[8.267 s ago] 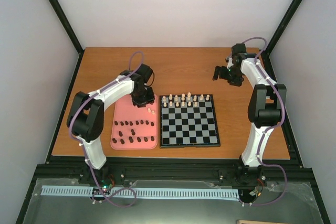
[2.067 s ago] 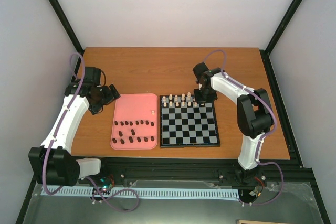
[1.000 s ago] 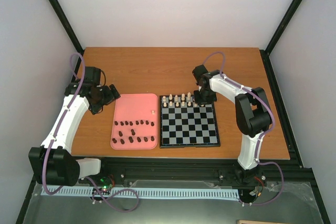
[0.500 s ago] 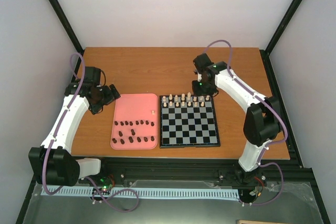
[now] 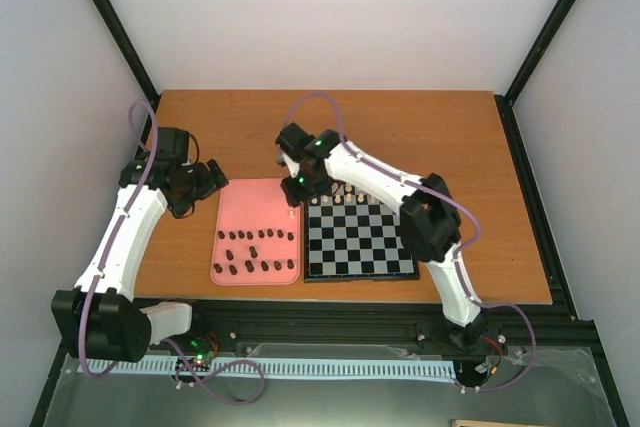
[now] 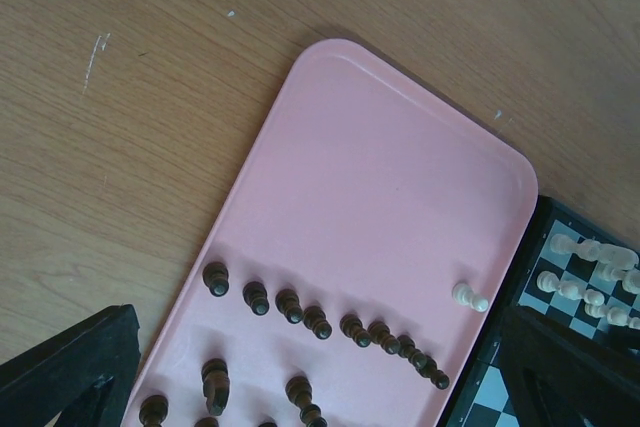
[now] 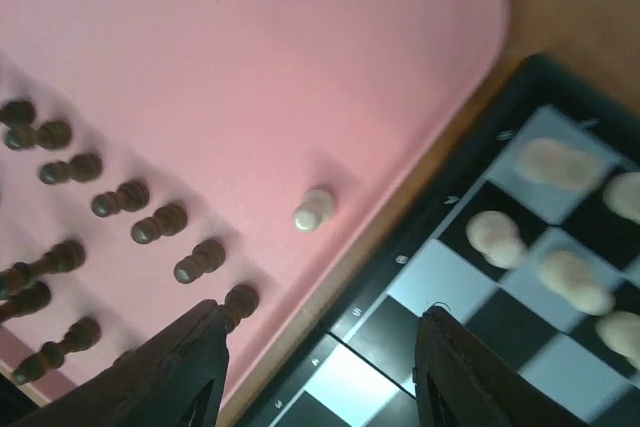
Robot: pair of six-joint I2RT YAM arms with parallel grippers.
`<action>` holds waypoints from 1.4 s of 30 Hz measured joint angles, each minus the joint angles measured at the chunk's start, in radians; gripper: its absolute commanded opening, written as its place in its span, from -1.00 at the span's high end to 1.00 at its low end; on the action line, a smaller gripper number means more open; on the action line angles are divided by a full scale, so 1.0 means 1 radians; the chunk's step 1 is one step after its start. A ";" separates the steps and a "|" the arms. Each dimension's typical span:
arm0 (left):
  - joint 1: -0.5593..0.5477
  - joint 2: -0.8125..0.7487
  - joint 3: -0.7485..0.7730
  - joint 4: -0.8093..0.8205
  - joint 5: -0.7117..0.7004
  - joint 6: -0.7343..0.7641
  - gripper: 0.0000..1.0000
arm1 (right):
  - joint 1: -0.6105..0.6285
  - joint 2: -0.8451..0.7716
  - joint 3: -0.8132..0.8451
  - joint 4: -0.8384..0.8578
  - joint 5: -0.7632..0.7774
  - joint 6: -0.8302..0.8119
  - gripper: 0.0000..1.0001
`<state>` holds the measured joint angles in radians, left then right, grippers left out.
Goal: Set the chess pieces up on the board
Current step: Pick up the chess piece from the storage box.
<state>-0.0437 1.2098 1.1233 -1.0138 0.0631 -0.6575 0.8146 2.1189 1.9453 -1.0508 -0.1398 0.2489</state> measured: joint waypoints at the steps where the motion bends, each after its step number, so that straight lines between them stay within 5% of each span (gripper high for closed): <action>1: 0.000 -0.002 0.002 0.000 0.001 0.000 -0.99 | 0.011 0.028 0.003 -0.002 -0.008 -0.002 -0.03; 25: 0.000 -0.024 0.011 -0.007 0.009 0.001 -0.99 | 0.056 0.248 0.116 -0.031 -0.053 -0.060 0.10; 33: 0.000 -0.024 0.011 -0.010 0.008 0.001 -1.00 | 0.056 0.276 0.170 -0.042 -0.043 -0.071 0.52; 42: 0.000 -0.024 0.004 -0.008 0.011 0.000 -0.99 | 0.056 0.276 0.172 -0.061 -0.033 -0.076 0.53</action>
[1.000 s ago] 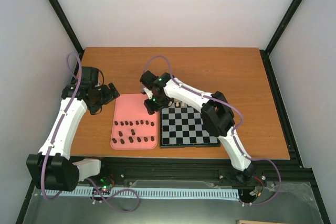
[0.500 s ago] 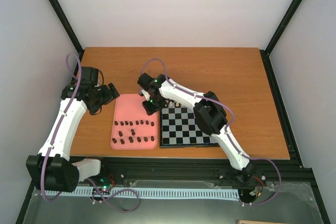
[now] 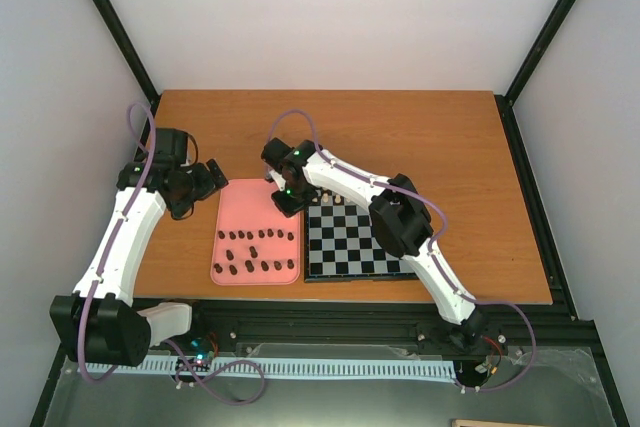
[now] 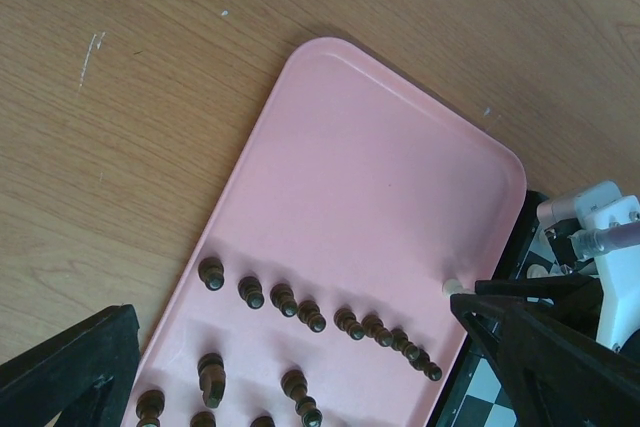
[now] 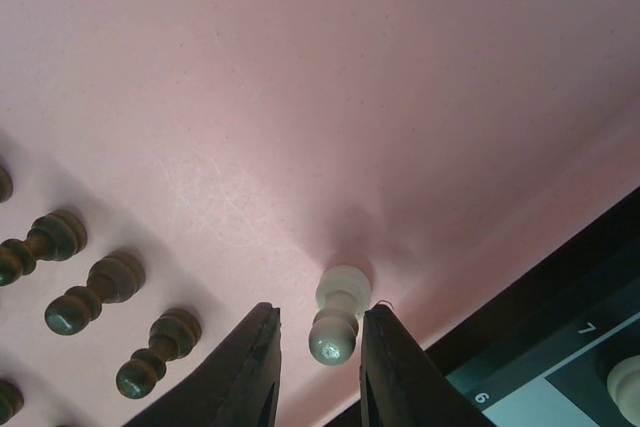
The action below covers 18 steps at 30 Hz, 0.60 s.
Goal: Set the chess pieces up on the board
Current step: Pick up the chess piece from the storage box.
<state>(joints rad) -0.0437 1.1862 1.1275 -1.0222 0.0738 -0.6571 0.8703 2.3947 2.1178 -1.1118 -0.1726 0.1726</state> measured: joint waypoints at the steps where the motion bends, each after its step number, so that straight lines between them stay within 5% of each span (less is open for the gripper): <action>1: 0.000 0.000 -0.001 0.000 0.001 0.000 -0.99 | 0.000 0.000 0.000 -0.001 0.001 0.000 0.54; 8: 0.000 0.000 -0.003 0.000 0.001 0.000 -0.99 | 0.000 0.000 0.000 -0.005 0.002 0.000 0.55; 18: 0.000 0.000 -0.009 0.001 0.002 0.000 -0.99 | 0.000 0.000 -0.005 -0.016 0.004 -0.003 0.88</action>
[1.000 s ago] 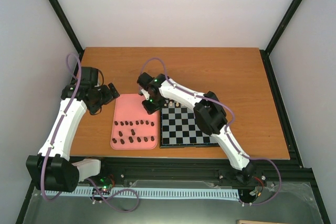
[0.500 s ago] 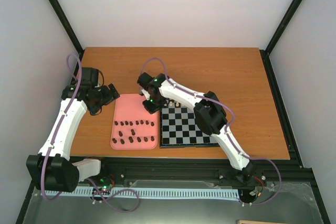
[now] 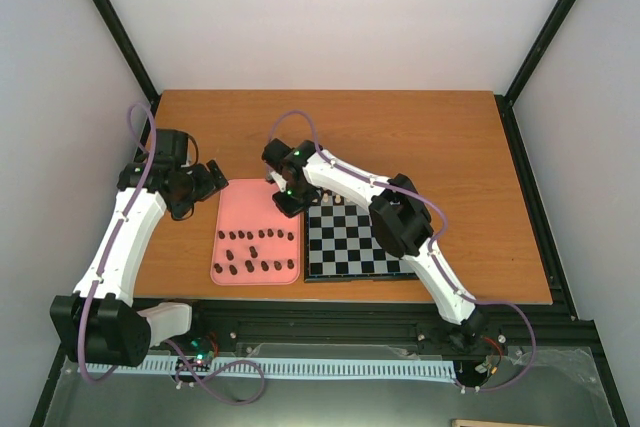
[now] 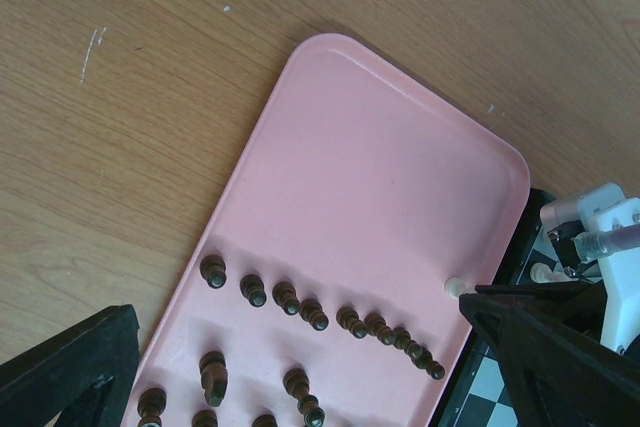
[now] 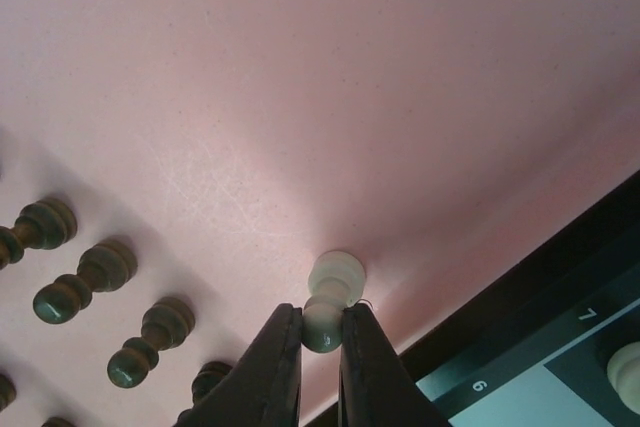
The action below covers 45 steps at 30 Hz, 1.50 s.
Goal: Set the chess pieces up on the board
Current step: Pick up the chess piece from the storage box, then place the chess piece on the chessboard.
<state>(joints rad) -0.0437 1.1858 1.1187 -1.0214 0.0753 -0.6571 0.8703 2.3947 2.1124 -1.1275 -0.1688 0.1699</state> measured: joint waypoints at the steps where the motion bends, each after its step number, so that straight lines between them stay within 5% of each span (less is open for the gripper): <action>1: 0.000 -0.001 0.000 0.000 0.000 0.000 -1.00 | 0.000 0.000 -0.001 0.001 0.000 0.001 0.90; 11: 0.000 -0.026 -0.011 0.000 -0.001 0.000 -1.00 | 0.000 -0.045 -0.016 -0.005 0.026 -0.002 0.94; 18: 0.000 -0.027 -0.011 0.000 -0.001 0.000 -0.99 | -0.046 -0.245 -0.031 -0.047 0.073 0.014 0.94; 25: 0.000 -0.027 -0.011 0.001 0.000 0.000 -0.99 | -0.241 -0.528 -0.295 -0.058 0.154 0.033 0.95; 31: 0.000 -0.026 -0.011 0.004 0.000 0.001 -0.99 | -0.420 -0.608 -0.517 -0.047 0.187 0.038 0.94; 45: 0.000 -0.005 -0.013 0.004 0.000 0.006 -0.99 | -0.494 -0.627 -0.740 0.061 0.158 0.054 0.94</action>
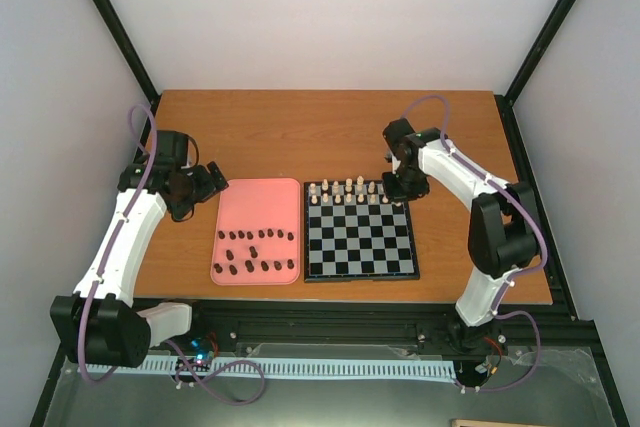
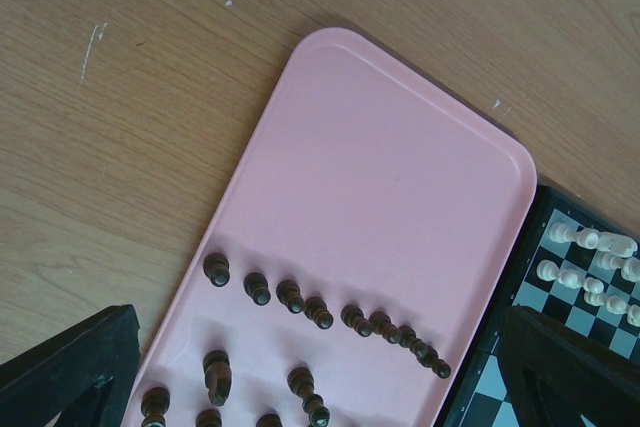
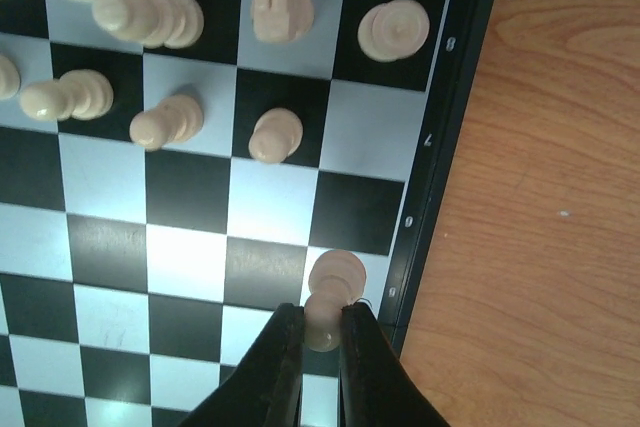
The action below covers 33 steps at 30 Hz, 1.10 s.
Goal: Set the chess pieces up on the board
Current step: Place the chess piece on the chessboard.
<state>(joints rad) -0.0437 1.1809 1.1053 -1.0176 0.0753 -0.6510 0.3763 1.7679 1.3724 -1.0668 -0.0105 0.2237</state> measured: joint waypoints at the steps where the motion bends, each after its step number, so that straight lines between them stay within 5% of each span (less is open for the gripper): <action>1: 0.000 0.000 0.000 0.000 0.000 0.000 -0.99 | -0.002 0.002 -0.001 0.006 0.001 0.002 0.94; 33: 0.000 0.060 0.000 0.000 -0.002 0.001 -0.99 | -0.031 0.122 0.015 0.129 0.038 0.008 0.94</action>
<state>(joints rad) -0.0437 1.2404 1.1049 -1.0172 0.0731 -0.6498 0.3450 1.8896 1.3872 -0.9379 0.0273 0.2314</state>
